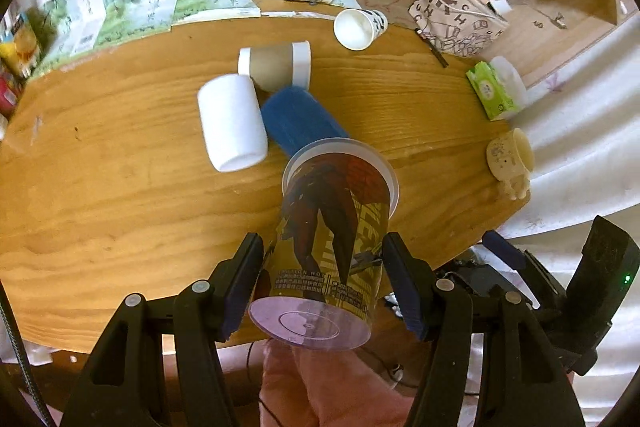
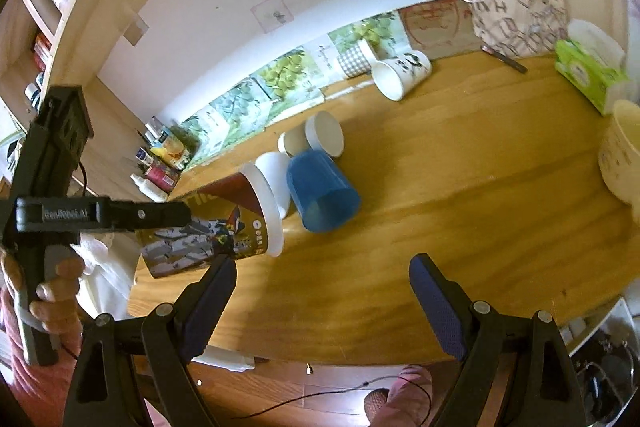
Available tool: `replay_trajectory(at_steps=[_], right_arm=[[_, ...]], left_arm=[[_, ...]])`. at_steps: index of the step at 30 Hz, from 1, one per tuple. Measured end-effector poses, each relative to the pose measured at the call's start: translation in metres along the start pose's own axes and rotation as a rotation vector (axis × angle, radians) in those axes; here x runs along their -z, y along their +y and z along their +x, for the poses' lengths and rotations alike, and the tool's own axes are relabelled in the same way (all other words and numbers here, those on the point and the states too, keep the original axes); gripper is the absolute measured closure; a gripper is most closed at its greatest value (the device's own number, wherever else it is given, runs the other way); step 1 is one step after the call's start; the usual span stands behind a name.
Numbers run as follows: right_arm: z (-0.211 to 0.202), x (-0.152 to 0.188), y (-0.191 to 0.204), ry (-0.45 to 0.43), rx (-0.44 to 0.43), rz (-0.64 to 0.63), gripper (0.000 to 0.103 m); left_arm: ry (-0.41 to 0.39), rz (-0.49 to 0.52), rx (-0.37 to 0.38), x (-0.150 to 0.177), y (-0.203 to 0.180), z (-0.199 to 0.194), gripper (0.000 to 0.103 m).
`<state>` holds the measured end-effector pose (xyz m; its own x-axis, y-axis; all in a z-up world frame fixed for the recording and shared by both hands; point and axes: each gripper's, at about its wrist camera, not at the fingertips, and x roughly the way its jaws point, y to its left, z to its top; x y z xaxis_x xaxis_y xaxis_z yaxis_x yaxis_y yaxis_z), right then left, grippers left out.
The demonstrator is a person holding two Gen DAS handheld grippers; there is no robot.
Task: Flip cup upright
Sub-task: 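Carry the brown cup with the left gripper toward the right tool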
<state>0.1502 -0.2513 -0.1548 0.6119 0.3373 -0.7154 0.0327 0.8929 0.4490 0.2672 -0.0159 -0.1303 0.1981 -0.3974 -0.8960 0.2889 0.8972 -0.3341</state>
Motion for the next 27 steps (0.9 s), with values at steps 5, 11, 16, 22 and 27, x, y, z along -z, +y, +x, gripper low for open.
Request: replay_trajectory(at_steps=[5, 11, 16, 22, 27], right_arm=[[-0.003, 0.013, -0.008, 0.004, 0.009, 0.028, 0.014], [0.002, 0.015, -0.016, 0.025, 0.016, 0.023, 0.014], [0.013, 0.008, -0.025, 0.048, 0.007, 0.013, 0.014], [0.030, -0.004, -0.032, 0.097, -0.023, -0.005, 0.014], [0.040, -0.013, -0.034, 0.136, -0.053, -0.029, 0.014]], left_arm=[[-0.100, -0.001, 0.004, 0.020, -0.002, 0.006, 0.037], [-0.160, -0.033, 0.044, 0.038, -0.003, 0.025, 0.038], [-0.288, -0.105, 0.087, 0.055, -0.004, 0.029, 0.039], [-0.394, -0.246, 0.160, 0.067, 0.001, 0.032, 0.041], [-0.436, -0.319, 0.136, 0.072, 0.004, 0.037, 0.043]])
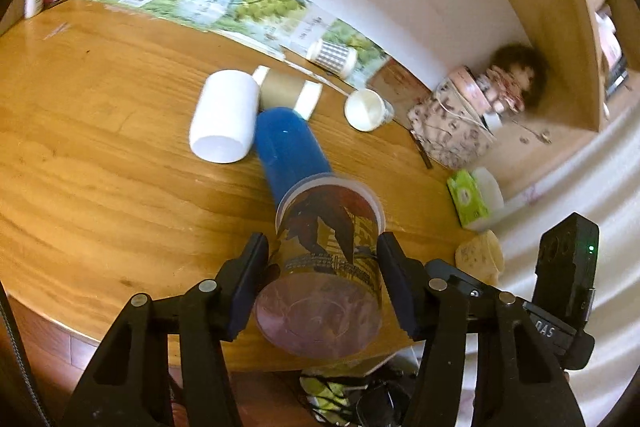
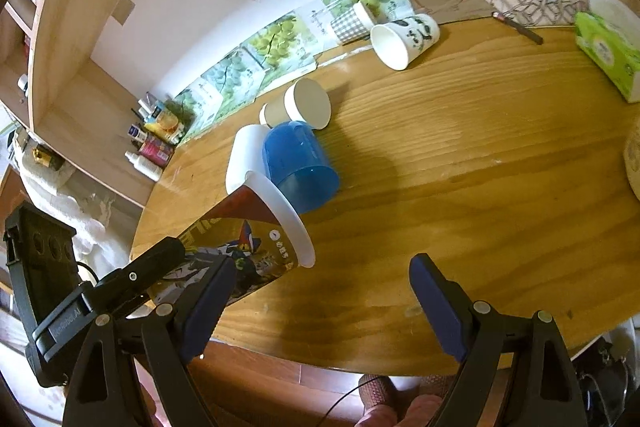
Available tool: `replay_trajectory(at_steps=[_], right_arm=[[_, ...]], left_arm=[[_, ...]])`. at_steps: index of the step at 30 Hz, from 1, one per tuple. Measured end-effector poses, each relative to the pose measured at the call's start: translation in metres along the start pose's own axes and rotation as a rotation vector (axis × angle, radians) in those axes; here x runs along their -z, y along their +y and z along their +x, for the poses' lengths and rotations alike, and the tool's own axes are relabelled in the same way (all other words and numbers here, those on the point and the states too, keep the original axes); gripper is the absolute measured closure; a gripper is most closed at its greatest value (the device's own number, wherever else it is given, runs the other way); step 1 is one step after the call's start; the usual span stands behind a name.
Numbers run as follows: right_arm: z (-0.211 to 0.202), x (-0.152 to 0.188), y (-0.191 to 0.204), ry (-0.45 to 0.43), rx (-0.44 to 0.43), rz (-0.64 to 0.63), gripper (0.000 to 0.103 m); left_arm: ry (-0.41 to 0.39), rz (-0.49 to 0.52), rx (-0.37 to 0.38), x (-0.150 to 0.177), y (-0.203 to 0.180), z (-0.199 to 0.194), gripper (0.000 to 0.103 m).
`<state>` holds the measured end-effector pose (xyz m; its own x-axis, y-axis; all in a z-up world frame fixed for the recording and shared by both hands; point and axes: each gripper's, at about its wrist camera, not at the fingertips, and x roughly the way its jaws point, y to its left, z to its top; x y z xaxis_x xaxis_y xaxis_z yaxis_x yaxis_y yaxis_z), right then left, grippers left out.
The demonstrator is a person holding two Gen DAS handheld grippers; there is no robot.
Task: Flip cup upright
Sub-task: 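Carry the brown cup with the left gripper toward the right tool, then grasp the brown cup with the right gripper while the left gripper releases it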
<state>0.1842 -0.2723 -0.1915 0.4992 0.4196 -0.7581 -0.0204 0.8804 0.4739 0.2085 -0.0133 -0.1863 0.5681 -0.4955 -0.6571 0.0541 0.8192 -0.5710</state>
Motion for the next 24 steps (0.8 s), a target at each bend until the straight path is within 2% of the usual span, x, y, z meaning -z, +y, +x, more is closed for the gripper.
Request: replay_trajectory(at_steps=[3, 10, 16, 24], right_arm=[[0.007, -0.005, -0.001, 0.026, -0.015, -0.014, 0.014], [0.019, -0.012, -0.007, 0.079, -0.043, -0.033, 0.014], [0.025, -0.012, -0.010, 0.124, -0.078, -0.032, 0.014], [0.037, -0.015, -0.014, 0.226, -0.148, 0.019, 0.014]], left_arm=[[-0.015, -0.008, -0.037, 0.005, 0.001, 0.005, 0.045], [-0.026, -0.025, -0.050, 0.016, -0.004, 0.008, 0.047], [0.019, -0.005, -0.085, 0.030, -0.011, 0.013, 0.048], [0.080, -0.022, -0.144, 0.048, -0.010, 0.018, 0.048]])
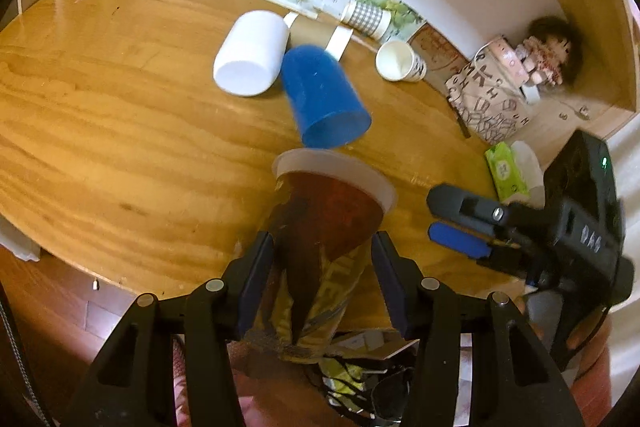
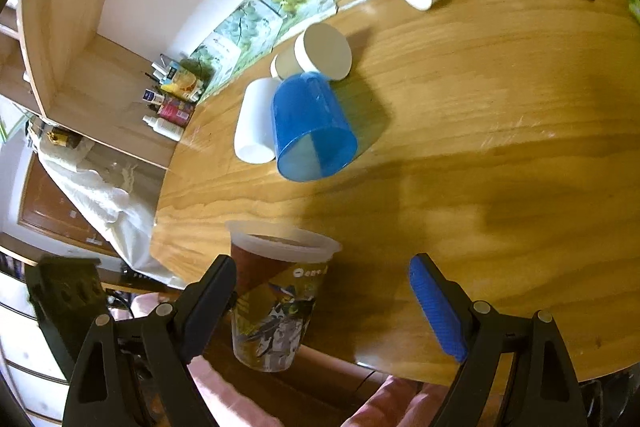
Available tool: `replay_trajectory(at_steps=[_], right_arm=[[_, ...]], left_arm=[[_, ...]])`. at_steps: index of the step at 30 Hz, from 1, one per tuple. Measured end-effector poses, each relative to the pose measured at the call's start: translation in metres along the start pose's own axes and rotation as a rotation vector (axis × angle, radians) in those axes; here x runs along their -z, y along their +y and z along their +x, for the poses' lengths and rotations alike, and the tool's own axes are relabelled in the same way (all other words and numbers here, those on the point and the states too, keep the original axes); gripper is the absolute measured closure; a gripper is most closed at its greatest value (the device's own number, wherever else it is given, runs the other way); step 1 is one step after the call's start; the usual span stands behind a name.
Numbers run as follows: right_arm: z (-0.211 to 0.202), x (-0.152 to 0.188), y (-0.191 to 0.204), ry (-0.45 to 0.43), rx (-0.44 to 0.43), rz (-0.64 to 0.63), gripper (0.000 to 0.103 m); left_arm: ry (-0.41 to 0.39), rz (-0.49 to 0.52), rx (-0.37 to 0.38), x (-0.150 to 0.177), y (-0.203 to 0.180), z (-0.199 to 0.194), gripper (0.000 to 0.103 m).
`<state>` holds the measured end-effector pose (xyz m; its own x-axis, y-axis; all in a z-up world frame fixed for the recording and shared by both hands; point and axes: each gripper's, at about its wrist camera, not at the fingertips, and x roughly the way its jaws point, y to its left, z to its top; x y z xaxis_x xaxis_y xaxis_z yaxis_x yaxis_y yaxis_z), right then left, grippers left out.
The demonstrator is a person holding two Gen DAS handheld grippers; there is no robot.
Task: Flip cup upright
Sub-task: 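Grasp the brown cup with the right gripper while the left gripper releases it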
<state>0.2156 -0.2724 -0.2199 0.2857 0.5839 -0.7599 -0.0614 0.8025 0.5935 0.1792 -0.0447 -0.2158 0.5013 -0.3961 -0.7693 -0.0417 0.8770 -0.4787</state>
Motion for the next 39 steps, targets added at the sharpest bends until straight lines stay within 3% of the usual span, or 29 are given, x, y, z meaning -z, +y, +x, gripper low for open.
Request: replay_trajectory(at_steps=[10, 21, 24, 26, 29, 39], right_arm=[[0.020, -0.007, 0.011, 0.132, -0.037, -0.005, 0.014], [0.046, -0.008, 0.017, 0.257, -0.012, 0.017, 0.014], [0.051, -0.008, 0.015, 0.278, -0.016, 0.043, 0.014], [0.052, -0.008, 0.013, 0.289, -0.020, 0.057, 0.014], [0.054, -0.009, 0.011, 0.303, -0.015, 0.068, 0.014], [0.063, -0.011, 0.008, 0.333, 0.022, 0.095, 0.014]], left_arm=[[0.030, 0.002, -0.045, 0.001, -0.002, 0.001, 0.048], [0.037, 0.031, -0.121, 0.005, -0.007, -0.005, 0.047], [0.056, 0.027, -0.141, 0.006, -0.007, -0.004, 0.044], [0.061, 0.019, -0.133, 0.007, -0.006, -0.006, 0.029], [0.055, 0.016, -0.152, 0.009, -0.007, -0.009, 0.019], [0.050, 0.041, -0.238, 0.014, -0.014, -0.017, 0.019]])
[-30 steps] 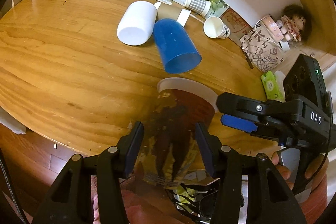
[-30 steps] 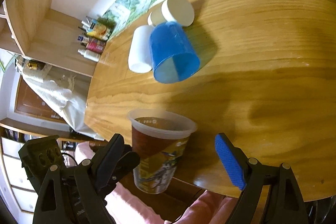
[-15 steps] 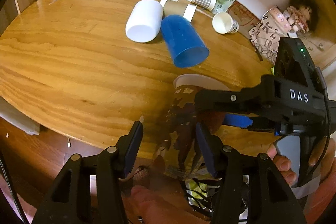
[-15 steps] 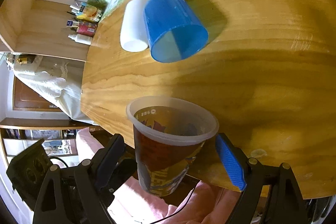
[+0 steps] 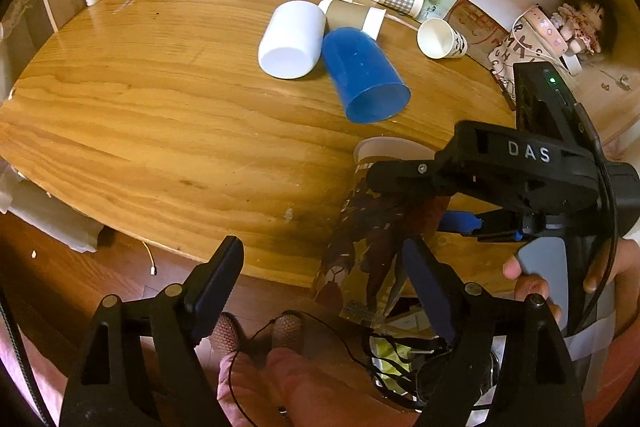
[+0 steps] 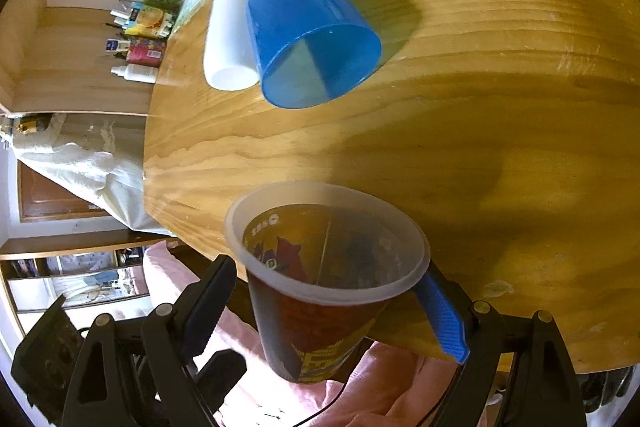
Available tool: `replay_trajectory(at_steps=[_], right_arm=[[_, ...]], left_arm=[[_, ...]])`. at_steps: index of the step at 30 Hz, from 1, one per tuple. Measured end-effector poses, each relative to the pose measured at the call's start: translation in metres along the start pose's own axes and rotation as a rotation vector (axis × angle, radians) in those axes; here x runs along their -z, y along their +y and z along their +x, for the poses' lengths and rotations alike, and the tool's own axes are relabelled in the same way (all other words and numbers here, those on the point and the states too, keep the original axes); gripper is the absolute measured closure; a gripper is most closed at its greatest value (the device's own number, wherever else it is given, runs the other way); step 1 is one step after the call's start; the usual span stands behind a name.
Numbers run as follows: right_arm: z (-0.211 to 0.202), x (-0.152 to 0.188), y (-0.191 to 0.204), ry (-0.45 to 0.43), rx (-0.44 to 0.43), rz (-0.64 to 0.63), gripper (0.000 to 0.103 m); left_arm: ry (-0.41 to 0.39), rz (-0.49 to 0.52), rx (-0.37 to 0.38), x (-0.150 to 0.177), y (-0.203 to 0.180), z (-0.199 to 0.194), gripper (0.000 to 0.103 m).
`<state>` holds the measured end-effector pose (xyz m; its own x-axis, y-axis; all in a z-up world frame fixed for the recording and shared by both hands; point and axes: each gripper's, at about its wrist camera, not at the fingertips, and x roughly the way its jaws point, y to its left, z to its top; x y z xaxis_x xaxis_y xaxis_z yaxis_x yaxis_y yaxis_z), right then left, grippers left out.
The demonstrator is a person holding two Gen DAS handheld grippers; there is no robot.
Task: Flip cup upright
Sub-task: 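Grasp the brown cup with the right gripper while the left gripper releases it, then rotate the brown cup with the right gripper until its rim faces up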
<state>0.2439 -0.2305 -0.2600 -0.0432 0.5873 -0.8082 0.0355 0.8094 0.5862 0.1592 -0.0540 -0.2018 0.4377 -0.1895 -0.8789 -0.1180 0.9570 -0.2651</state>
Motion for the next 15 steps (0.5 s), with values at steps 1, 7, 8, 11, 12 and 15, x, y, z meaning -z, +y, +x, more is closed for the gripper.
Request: replay_trajectory(at_steps=[1, 7, 8, 11, 12, 15], right_arm=[[0.001, 0.000, 0.000, 0.002, -0.001, 0.004, 0.014], [0.002, -0.002, 0.001, -0.003, 0.020, 0.007, 0.016], [0.003, -0.002, 0.002, -0.001, 0.021, 0.006, 0.019], [0.003, -0.003, 0.000, 0.005, 0.012, 0.012, 0.023], [0.003, -0.003, 0.001, 0.004, 0.014, 0.007, 0.023], [0.001, -0.003, 0.002, -0.006, 0.025, -0.007, 0.023]], left_arm=[[-0.004, 0.003, -0.007, 0.001, 0.000, -0.001, 0.019], [-0.011, 0.029, -0.044, 0.006, -0.002, -0.005, 0.019], [-0.010, 0.028, -0.049, 0.007, -0.002, -0.005, 0.019], [-0.014, 0.035, -0.065, 0.010, -0.003, -0.006, 0.019], [-0.015, 0.038, -0.069, 0.011, -0.003, -0.006, 0.019], [-0.016, 0.044, -0.077, 0.013, -0.005, -0.008, 0.019]])
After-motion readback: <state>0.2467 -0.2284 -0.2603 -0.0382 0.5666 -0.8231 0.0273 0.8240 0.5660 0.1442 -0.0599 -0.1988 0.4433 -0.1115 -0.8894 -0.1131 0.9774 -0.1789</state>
